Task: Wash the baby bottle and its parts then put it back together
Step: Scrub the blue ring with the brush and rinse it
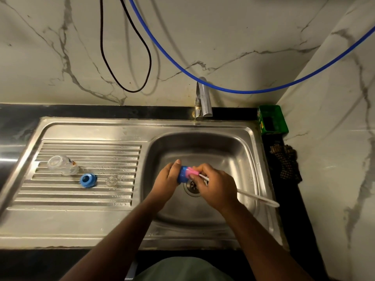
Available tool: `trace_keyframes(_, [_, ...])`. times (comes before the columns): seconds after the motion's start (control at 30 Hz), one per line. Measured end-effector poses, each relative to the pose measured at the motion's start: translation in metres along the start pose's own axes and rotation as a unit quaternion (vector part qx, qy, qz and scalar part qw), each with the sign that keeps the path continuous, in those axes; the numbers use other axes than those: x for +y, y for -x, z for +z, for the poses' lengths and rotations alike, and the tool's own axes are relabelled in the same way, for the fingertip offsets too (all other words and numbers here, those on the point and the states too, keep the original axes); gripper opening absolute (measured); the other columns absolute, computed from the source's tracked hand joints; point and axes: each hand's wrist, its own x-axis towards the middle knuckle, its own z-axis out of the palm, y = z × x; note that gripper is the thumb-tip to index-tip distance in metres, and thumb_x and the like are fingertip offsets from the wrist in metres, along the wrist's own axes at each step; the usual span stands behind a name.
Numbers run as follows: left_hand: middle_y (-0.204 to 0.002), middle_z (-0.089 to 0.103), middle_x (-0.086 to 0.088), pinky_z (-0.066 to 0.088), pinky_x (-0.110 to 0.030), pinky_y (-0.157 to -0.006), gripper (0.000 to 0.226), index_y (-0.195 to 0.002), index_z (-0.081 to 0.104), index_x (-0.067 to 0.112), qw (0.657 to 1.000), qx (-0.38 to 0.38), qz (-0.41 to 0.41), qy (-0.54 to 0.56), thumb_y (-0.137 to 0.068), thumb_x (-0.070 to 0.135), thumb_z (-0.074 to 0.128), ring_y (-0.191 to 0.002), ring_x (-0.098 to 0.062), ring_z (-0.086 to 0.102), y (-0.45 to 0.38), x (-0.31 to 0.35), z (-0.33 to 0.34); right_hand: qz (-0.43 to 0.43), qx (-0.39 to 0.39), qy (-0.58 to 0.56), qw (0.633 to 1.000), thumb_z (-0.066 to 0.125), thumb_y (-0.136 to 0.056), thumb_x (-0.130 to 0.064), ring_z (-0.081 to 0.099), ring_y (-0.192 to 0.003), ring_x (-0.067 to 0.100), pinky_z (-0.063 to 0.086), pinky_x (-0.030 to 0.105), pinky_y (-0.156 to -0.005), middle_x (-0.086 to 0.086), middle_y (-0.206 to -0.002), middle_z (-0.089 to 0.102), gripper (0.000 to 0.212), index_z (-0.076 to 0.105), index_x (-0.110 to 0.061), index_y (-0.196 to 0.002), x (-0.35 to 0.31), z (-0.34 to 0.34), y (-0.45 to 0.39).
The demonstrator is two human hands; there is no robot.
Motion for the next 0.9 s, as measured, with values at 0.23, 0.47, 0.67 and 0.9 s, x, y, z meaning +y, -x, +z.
trace_keyframes(0.23, [-0.070, 0.063, 0.002, 0.048, -0.024, -0.063, 0.037, -0.088, 0.066, 0.017, 1.000, 0.005, -0.020, -0.009, -0.109, 0.040, 0.047, -0.065, -0.009, 0.059, -0.001, 0.004, -0.005, -0.132, -0.014, 0.078, 0.988, 0.069, -0.085, -0.029, 0.066, -0.079, 0.022, 0.050, 0.029, -0.066, -0.004, -0.093, 0.072, 0.020, 0.072, -0.025, -0.105, 0.013, -0.004, -0.008])
trace_keyframes(0.47, [-0.069, 0.068, 0.002, 0.051, -0.023, -0.065, 0.039, -0.090, 0.070, 0.015, 1.000, 0.005, -0.012, 0.002, -0.111, 0.038, 0.045, -0.066, -0.008, 0.063, -0.005, 0.007, -0.006, -0.055, -0.024, 0.024, 0.998, 0.066, -0.093, -0.047, 0.068, -0.078, 0.013, 0.049, 0.019, -0.065, -0.008, -0.093, 0.076, 0.024, 0.071, -0.031, -0.111, 0.001, -0.005, -0.002])
trace_keyframes(0.67, [-0.072, 0.064, -0.001, 0.051, -0.031, -0.071, 0.037, -0.086, 0.066, 0.017, 0.999, 0.015, 0.013, -0.028, -0.110, 0.038, 0.047, -0.065, -0.009, 0.060, -0.007, 0.015, -0.010, -0.111, -0.003, 0.081, 0.990, 0.076, -0.082, -0.027, 0.064, -0.075, 0.018, 0.048, 0.025, -0.064, -0.006, -0.088, 0.071, 0.017, 0.075, -0.025, -0.099, 0.012, -0.009, -0.001])
trace_keyframes(0.9, [-0.071, 0.068, 0.002, 0.050, -0.016, -0.060, 0.038, -0.093, 0.071, 0.014, 0.999, 0.038, 0.001, -0.002, -0.110, 0.038, 0.047, -0.064, -0.004, 0.064, -0.007, 0.018, -0.006, -0.046, 0.015, 0.019, 0.999, 0.070, -0.090, -0.044, 0.069, -0.077, 0.015, 0.054, 0.028, -0.066, -0.009, -0.092, 0.077, 0.023, 0.074, -0.031, -0.109, 0.010, -0.017, -0.003])
